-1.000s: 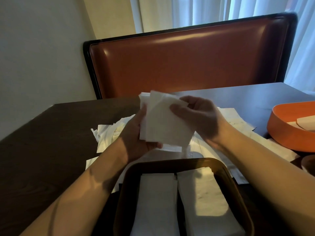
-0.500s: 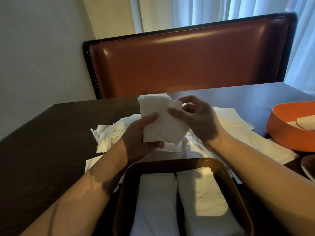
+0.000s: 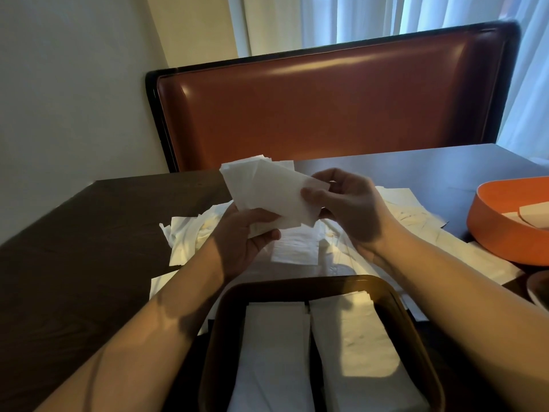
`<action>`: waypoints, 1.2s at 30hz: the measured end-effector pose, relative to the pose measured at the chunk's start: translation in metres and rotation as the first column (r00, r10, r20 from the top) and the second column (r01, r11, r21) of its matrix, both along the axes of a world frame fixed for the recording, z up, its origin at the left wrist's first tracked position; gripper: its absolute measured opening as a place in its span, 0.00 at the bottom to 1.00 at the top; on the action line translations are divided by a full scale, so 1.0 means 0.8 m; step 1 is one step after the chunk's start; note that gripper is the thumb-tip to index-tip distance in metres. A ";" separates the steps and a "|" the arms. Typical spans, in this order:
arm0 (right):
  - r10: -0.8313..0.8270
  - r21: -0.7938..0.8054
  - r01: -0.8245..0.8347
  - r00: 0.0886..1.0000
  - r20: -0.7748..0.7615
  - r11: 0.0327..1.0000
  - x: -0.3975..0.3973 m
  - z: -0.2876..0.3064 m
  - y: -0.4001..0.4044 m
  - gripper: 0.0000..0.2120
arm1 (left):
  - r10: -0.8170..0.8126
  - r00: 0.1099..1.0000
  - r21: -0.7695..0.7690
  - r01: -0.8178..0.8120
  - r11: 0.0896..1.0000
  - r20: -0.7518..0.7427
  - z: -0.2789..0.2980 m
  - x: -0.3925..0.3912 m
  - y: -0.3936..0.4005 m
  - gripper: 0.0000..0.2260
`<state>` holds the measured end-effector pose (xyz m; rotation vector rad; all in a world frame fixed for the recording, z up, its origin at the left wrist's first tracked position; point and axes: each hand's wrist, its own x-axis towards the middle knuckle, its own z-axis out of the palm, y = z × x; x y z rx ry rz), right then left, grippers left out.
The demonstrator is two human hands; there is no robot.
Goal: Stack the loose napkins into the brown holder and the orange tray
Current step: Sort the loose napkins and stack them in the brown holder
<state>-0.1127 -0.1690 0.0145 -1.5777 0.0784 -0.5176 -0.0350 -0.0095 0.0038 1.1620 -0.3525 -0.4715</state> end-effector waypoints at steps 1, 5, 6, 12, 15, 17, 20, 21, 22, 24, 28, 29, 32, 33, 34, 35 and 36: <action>-0.006 0.007 0.006 1.000 0.005 1.000 0.000 0.000 0.000 0.04 | 0.008 1.000 -0.003 -0.008 1.000 -0.006 0.000 0.000 -0.001 0.15; -0.100 0.120 0.082 0.983 0.153 0.989 -0.003 0.009 -0.011 0.06 | -0.001 0.999 -0.019 0.000 1.000 -0.051 -0.001 0.004 0.000 0.15; -0.090 0.165 0.057 0.976 0.200 0.985 -0.005 0.013 -0.015 0.06 | -0.009 0.998 -0.020 0.008 1.000 -0.062 -0.001 0.005 0.000 0.16; 0.411 0.141 -0.416 0.910 0.059 0.899 -0.021 0.033 -0.017 0.12 | -0.032 0.986 -0.026 0.029 0.999 -0.163 0.000 0.004 0.000 0.23; 0.272 -0.162 -0.272 0.962 -0.019 0.949 -0.015 0.026 -0.005 0.15 | -0.070 0.981 -0.053 0.061 0.997 -0.179 0.000 0.005 -0.001 0.22; 0.068 -0.424 -0.011 0.991 0.119 0.906 -0.006 0.015 0.000 0.10 | -0.102 0.980 -0.028 0.099 0.995 -0.170 0.002 0.002 -0.002 0.18; -0.037 -0.433 0.150 0.965 0.259 0.889 0.000 0.006 -0.003 0.05 | -0.137 0.977 0.020 0.142 0.990 -0.163 0.004 -0.003 -0.001 0.16; -0.045 -0.424 0.159 0.962 0.268 0.892 0.000 0.006 -0.004 0.04 | -0.139 0.979 0.042 0.147 0.988 -0.152 0.005 -0.005 -0.001 0.16; -0.047 -0.429 0.162 0.963 0.265 0.889 0.000 0.007 -0.004 0.04 | -0.143 0.980 0.063 0.152 0.986 -0.135 0.006 -0.007 0.000 0.14; -0.054 -0.449 0.168 0.965 0.255 0.878 0.001 0.007 -0.003 0.05 | -0.173 0.979 0.080 0.182 0.980 -0.109 0.008 -0.011 0.002 0.13; -0.083 -0.506 0.226 0.954 0.289 0.833 0.007 0.004 -0.006 0.04 | -0.206 0.975 0.123 0.215 0.969 -0.088 0.010 -0.016 0.003 0.15; -0.095 -0.521 0.244 0.950 0.297 0.818 0.008 0.003 -0.007 0.06 | -0.203 0.976 0.130 0.212 0.968 -0.082 0.012 -0.018 0.003 0.16; -0.179 -0.544 0.356 0.919 0.351 0.760 0.010 0.001 -0.004 0.10 | -0.194 0.978 0.132 0.203 0.970 -0.072 0.013 -0.019 0.002 0.16; -0.221 -0.530 0.398 0.903 0.367 0.749 0.011 -0.001 -0.004 0.12 | -0.187 0.980 0.135 0.194 0.972 -0.064 0.012 -0.019 0.002 0.15; -0.255 -0.509 0.417 0.898 0.358 0.753 0.012 -0.002 -0.005 0.14 | -0.176 0.983 0.143 0.182 0.973 -0.053 0.012 -0.018 0.002 0.14; -0.272 -0.489 0.399 0.910 0.311 0.776 0.013 -0.002 -0.007 0.16 | -0.167 0.985 0.152 0.172 0.973 -0.044 0.012 -0.018 0.002 0.14; -0.263 -0.470 0.351 0.934 0.243 0.810 0.013 -0.003 -0.008 0.16 | -0.161 0.986 0.158 0.165 0.974 -0.036 0.011 -0.017 0.002 0.14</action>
